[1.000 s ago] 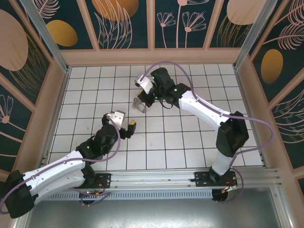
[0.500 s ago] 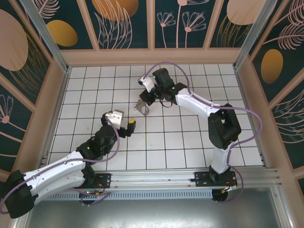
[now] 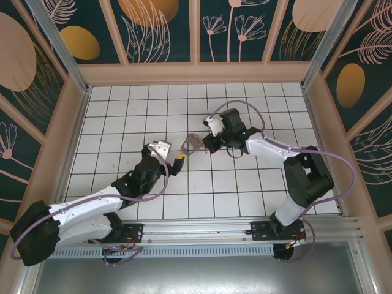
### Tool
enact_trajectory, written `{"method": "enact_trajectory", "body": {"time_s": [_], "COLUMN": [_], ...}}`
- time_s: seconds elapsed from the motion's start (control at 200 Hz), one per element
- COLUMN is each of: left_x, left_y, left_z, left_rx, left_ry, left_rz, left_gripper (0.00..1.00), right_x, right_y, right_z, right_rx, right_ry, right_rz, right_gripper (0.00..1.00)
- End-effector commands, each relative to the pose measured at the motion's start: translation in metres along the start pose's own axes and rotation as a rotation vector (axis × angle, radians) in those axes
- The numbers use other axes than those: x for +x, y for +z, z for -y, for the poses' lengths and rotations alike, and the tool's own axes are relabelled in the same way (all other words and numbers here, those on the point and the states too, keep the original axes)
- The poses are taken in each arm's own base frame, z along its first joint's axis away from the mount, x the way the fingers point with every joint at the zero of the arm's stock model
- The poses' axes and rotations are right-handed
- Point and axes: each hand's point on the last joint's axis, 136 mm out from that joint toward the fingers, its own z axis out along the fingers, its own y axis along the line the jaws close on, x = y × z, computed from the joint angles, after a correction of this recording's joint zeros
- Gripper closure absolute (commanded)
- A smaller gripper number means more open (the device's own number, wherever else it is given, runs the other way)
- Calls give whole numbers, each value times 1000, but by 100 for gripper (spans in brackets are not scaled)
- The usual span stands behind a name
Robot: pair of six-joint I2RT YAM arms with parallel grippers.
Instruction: Put the keys on the keyring
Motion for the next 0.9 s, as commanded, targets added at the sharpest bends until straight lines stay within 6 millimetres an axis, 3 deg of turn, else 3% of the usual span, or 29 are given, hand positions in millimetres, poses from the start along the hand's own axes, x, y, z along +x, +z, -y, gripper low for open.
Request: {"method": "enact_trajectory", "body": {"time_s": [0.0, 0.18, 0.39, 0.485, 0.581, 0.686, 0.751, 0.796, 0.896], "left_x": [-34, -35, -34, -34, -39, -43, -40, -40, -45], "left_y": [4, 11, 12, 12, 10, 10, 14, 15, 20], "left_z": [17, 29, 33, 29, 30, 29, 23, 14, -13], "left_rx": [70, 124, 148, 137, 156, 164, 131, 91, 7], "left_ry": [-16, -26, -36, -54, -85, -121, -121, -132, -171], "left_rz": [94, 102, 107, 107, 122, 116, 94, 95, 83], "left_gripper": [1, 1, 1, 1, 1, 1, 1, 1, 1], "right_x": [5, 31, 50, 52, 45, 23, 8, -2, -18], "right_y": [-10, -16, -18, -21, -34, -62, -85, -102, -137], "right_z": [23, 52, 72, 77, 81, 85, 88, 90, 95], "right_rx": [75, 135, 175, 191, 238, 333, 408, 466, 579], "right_ry": [79, 194, 263, 281, 277, 222, 174, 143, 83], "right_rz": [30, 8, -6, 2, 45, 148, 236, 305, 448], "right_gripper": [100, 100, 100, 92, 79, 63, 35, 3, 1]}}
